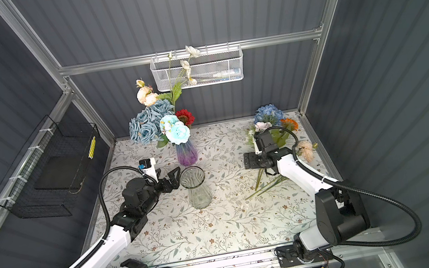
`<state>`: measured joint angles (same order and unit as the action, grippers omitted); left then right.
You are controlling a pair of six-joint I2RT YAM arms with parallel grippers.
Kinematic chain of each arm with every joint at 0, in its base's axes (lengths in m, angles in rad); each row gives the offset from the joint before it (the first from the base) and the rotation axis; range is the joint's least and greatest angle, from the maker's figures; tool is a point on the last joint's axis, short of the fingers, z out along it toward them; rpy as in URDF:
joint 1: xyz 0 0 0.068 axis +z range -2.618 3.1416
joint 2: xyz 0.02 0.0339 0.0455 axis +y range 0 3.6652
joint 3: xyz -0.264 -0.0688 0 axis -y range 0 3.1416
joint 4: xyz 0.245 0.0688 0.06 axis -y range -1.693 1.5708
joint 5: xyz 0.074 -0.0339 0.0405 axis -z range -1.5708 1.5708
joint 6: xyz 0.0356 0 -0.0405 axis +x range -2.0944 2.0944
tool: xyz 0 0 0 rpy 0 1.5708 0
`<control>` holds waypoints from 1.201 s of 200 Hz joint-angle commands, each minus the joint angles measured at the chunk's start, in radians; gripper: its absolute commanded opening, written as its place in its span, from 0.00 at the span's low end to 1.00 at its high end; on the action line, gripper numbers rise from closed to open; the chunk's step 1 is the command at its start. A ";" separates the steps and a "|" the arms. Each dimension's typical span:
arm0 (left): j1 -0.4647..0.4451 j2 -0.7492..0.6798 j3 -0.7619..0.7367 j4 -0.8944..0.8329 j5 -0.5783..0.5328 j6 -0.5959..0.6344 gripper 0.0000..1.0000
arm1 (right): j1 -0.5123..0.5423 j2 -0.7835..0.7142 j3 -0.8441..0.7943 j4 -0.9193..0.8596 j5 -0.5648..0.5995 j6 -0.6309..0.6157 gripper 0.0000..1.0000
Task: Arrange the flowers into the vase
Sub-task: 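Release both vases and move the right gripper to the green stems, then close the right gripper on the stems of the pink and lavender flowers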
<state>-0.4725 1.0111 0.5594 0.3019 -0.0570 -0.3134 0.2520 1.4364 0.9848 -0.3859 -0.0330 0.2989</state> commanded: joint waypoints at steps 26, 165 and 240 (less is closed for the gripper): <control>-0.008 0.002 0.039 0.013 0.004 0.032 0.99 | -0.031 -0.147 -0.106 -0.082 0.089 0.125 0.76; -0.011 0.030 0.027 0.052 0.032 -0.004 0.99 | -0.094 -0.256 -0.410 0.063 0.074 0.526 0.58; -0.012 -0.031 -0.009 0.010 0.003 -0.019 0.99 | -0.207 -0.043 -0.399 0.251 0.087 0.562 0.44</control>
<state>-0.4789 1.0119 0.5697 0.3290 -0.0410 -0.3241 0.0719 1.3392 0.5762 -0.2070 0.0364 0.8402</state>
